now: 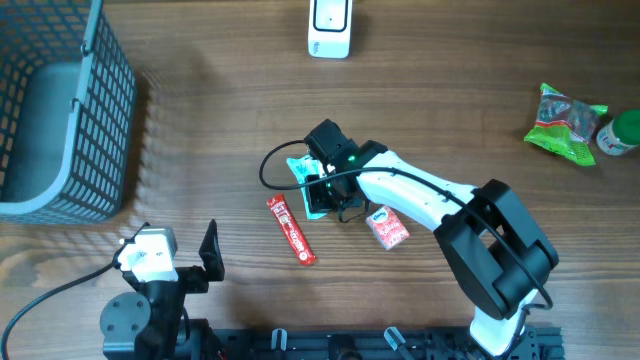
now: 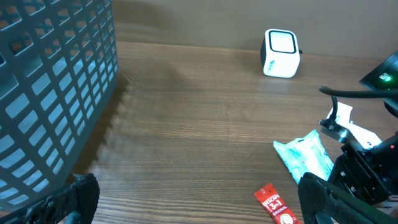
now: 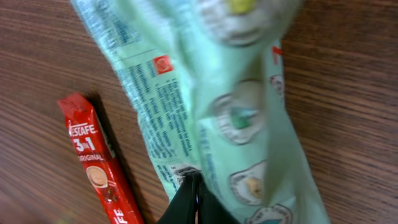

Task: Scan the item barcode
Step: 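Lift the wipes pack and carry it up and right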

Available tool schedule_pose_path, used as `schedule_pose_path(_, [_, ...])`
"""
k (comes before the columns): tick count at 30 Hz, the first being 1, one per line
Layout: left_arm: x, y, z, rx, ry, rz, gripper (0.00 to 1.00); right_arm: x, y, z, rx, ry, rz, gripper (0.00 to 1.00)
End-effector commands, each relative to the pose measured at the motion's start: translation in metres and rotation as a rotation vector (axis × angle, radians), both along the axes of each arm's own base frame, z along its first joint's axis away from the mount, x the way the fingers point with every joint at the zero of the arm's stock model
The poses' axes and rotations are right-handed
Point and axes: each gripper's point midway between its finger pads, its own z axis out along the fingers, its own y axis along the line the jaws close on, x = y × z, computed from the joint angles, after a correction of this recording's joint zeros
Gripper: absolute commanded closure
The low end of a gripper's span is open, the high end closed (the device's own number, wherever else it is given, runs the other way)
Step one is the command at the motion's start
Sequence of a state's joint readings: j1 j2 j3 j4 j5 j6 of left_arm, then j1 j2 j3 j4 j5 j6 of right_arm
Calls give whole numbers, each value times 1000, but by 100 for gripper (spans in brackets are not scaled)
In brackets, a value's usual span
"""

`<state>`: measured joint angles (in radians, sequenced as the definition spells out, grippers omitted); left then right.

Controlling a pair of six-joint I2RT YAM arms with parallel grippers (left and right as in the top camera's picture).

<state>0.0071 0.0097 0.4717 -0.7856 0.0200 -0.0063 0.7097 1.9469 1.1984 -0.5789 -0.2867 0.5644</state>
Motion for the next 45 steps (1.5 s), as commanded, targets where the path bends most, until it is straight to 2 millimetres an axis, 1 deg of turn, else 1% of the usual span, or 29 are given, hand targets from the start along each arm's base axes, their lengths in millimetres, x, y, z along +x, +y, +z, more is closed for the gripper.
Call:
schedule_pose_path(1, [0,1,-4,-6,7,7,0,-4,4,9,28,0,27,96])
schedule_pose_path(2, [0,1,-4,-6,7,7,0,-2,6,16,41,-18,31,96])
schedule_pose_path(5, [0,1,-6,-6,15,7,0,10,15,55,111,-109,34,96])
schedule_pose_path(7, [-2,1,-9,-6,30,8,0,17,16,71,127,-166,25,96])
schedule_pose_path(8, [-3,1,-11,-6,40,8,0,19,14,72,121,-180,15,96])
schedule_pose_path(9, [-4,1,-14,-6,53,8,0,21,13,72,110,-185,0,96])
schedule_pose_path(12, [-9,1,-26,-6,103,8,0,22,12,60,95,-180,-4,96])
schedule_pose_path(16, [-18,1,-45,-5,190,8,0,24,11,34,67,-149,-8,96])
schedule_pose_path(18, [-24,1,-54,-5,235,8,0,31,4,20,29,-150,-32,96])
schedule_pose_path(20, [-25,1,-56,-5,242,8,0,39,-7,10,-11,-147,-83,96])
schedule_pose_path(22, [-25,1,-56,-5,242,8,0,44,-15,6,-20,-128,-127,96])
schedule_pose_path(26, [-25,1,-56,-5,242,8,0,57,-35,5,-40,-115,-226,95])
schedule_pose_path(29, [-25,1,-56,-5,242,8,0,64,-48,5,-30,-98,-241,96])
schedule_pose_path(32, [-25,1,-56,-5,242,8,0,59,-36,10,56,-81,-132,96])
schedule_pose_path(37, [-25,1,-56,-5,242,8,0,49,-11,24,214,-79,42,96])
schedule_pose_path(42, [-25,1,-56,-5,242,8,0,49,-14,27,254,-51,40,96])
schedule_pose_path(45, [-25,1,-56,-5,242,8,0,53,-14,38,353,-59,96,96])
